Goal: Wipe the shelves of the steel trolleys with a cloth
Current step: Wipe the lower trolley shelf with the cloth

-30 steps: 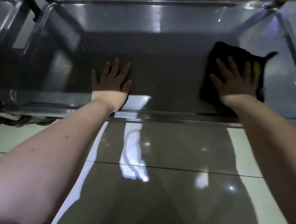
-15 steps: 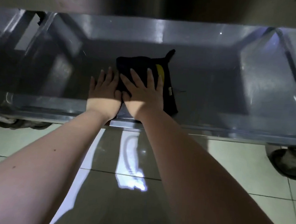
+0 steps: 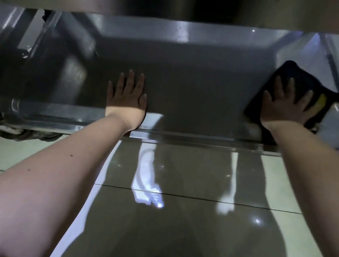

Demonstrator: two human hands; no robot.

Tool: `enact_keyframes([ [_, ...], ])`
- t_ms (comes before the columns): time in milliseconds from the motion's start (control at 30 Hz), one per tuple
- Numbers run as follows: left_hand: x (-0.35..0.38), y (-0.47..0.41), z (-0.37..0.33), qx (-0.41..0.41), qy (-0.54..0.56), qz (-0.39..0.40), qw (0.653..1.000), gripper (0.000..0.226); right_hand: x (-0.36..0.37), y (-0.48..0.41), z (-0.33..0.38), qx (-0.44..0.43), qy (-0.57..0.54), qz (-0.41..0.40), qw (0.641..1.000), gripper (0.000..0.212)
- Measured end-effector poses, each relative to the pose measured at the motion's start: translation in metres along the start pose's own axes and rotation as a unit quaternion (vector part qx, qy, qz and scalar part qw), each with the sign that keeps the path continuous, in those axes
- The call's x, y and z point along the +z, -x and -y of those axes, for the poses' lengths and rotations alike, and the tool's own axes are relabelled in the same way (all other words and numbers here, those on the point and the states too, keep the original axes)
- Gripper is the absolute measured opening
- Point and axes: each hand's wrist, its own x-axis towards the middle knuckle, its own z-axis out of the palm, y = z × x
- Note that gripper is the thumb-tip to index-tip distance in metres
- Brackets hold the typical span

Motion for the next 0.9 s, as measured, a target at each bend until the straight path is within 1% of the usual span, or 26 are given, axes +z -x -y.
enact_keyframes([
  [67, -0.001, -0.003, 0.003, 0.001, 0.010, 0.012, 1.000, 0.060, 0.007, 0.022, 0.049, -0.081, 0.024, -0.012, 0.996, 0.058],
  [133, -0.005, -0.006, 0.007, 0.000, 0.037, 0.030, 0.999, 0.062, 0.018, 0.054, 0.104, -0.176, 0.065, -0.012, 0.982, 0.058],
  [233, -0.011, -0.009, 0.011, -0.006, 0.153, 0.026, 0.988, 0.060, 0.034, 0.113, 0.184, -0.271, 0.061, 0.013, 0.960, 0.059],
  [300, -0.016, -0.010, 0.014, -0.015, 0.247, 0.029, 0.968, 0.057, 0.040, 0.143, 0.217, -0.326, 0.050, 0.039, 0.943, 0.060],
  [367, -0.025, -0.011, 0.018, -0.022, 0.272, 0.053, 0.961, 0.057, 0.036, 0.150, 0.225, -0.356, 0.017, 0.080, 0.931, 0.060],
  [400, -0.031, -0.012, 0.020, -0.022, 0.262, 0.054, 0.963, 0.057, 0.031, 0.146, 0.221, -0.361, -0.023, 0.092, 0.928, 0.059],
  [433, -0.035, -0.014, 0.021, -0.013, 0.237, 0.036, 0.971, 0.056, 0.025, 0.140, 0.214, -0.358, -0.073, 0.084, 0.927, 0.058],
  [467, -0.038, -0.015, 0.018, 0.007, 0.196, 0.007, 0.981, 0.055, 0.019, 0.132, 0.203, -0.340, -0.120, 0.060, 0.931, 0.056],
  [500, -0.040, -0.015, 0.011, 0.035, 0.145, -0.014, 0.989, 0.055, 0.016, 0.124, 0.188, -0.303, -0.153, 0.030, 0.940, 0.055],
  [533, -0.039, -0.012, -0.002, 0.065, 0.098, -0.020, 0.993, 0.056, 0.014, 0.115, 0.172, -0.261, -0.164, 0.007, 0.951, 0.054],
  [567, -0.035, -0.007, -0.019, 0.086, 0.062, -0.010, 0.994, 0.058, 0.014, 0.109, 0.155, -0.228, -0.153, 0.002, 0.961, 0.053],
  [600, -0.029, 0.000, -0.037, 0.092, 0.036, 0.010, 0.995, 0.060, 0.015, 0.105, 0.141, -0.213, -0.127, 0.015, 0.969, 0.053],
  [667, -0.015, 0.015, -0.064, 0.078, 0.011, 0.039, 0.996, 0.061, 0.022, 0.102, 0.123, -0.221, -0.065, 0.043, 0.972, 0.052],
  [733, -0.007, 0.018, -0.068, 0.063, 0.004, 0.040, 0.997, 0.061, 0.029, 0.100, 0.119, -0.233, -0.037, 0.036, 0.971, 0.052],
  [833, -0.011, -0.003, -0.028, 0.072, -0.010, 0.030, 0.997, 0.059, 0.032, 0.097, 0.125, -0.234, -0.018, 0.019, 0.972, 0.055],
  [900, -0.017, -0.016, 0.024, 0.035, -0.013, 0.028, 0.999, 0.059, 0.033, 0.096, 0.126, -0.233, -0.011, 0.015, 0.972, 0.059],
])
